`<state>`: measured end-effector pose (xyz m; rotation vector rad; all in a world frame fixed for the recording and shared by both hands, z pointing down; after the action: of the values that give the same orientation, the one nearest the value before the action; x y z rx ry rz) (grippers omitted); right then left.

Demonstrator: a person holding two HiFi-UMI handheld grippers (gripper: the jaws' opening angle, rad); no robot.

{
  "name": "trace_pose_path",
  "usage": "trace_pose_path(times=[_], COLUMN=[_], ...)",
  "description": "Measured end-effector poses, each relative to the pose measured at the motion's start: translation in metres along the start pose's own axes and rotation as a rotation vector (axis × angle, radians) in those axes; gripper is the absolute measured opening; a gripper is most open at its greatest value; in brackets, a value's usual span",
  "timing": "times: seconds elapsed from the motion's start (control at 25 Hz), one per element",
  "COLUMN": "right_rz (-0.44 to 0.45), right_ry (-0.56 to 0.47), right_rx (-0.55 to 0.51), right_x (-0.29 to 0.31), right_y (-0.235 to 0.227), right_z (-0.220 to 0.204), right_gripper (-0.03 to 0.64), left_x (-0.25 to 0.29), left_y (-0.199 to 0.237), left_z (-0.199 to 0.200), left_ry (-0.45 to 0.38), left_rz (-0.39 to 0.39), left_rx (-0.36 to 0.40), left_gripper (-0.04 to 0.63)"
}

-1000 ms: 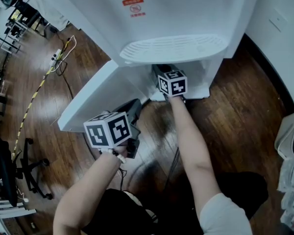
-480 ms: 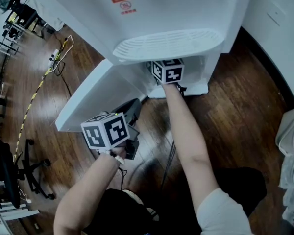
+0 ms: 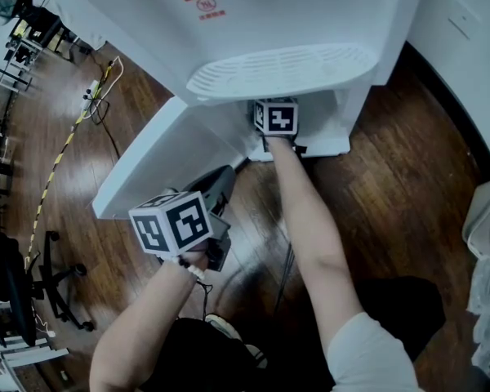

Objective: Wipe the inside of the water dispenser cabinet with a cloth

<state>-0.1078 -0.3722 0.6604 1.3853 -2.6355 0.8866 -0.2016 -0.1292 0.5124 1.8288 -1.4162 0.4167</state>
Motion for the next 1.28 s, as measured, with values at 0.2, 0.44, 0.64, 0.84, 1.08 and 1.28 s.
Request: trace_pose_path(times=[0.2,0.44,0.64,0.84,1.08,1.28], right_rz=[-0.060,-0.054,-0.004,-0.007,-0.044,-0.088], right_ry=[0.023,-0.140,-0.361,-0.507,-0.476,-0.372], right_rx=[0.074,0.060,-0.023,-0.079,-0.048,0.050], right_x=[0.001,-0.018,-0.042,-0.069,-0.068,-0.052], right_y=[-0.010,-0.012,0.006,0.020,0.012,-0.011], right_z=[-0.018,0.010,0.062,0.103,0.102,0.068], right_gripper=[0.041,0.041,0.041,0.041,0.041,0.041], left_x=[-0.006,-0.012,-0.012,-0.012,-0.011,-0.010], left_y=[-0.003,-0.003,-0.008,-0.013,-0.012,-0.010], left_z=[0.002,0.003,0.005,0.005,0.004,0.003], left_ry=[-0.005,-0.010,-0.017,-0.018,-0.016,-0.010], left_rz=[-0.012,-0.018,-0.025,-0.030,-0.026,-0.020], left_rx=[0.001,0.004,0.006,0.011,0.004,0.004], left_gripper=[-0.012,-0.012,-0.012,-0.012,-0.012,-0.012])
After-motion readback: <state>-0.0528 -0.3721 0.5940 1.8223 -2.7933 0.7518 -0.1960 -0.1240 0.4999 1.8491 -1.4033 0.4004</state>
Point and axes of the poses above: the fingertips, and each gripper's own axes: x forward along the fingers, y to its left, z out of its top, the point moved 6 cm from there along -x, backward along the fingers, and after that the axes turned 9 degrees about z, right-handed, at the moved point
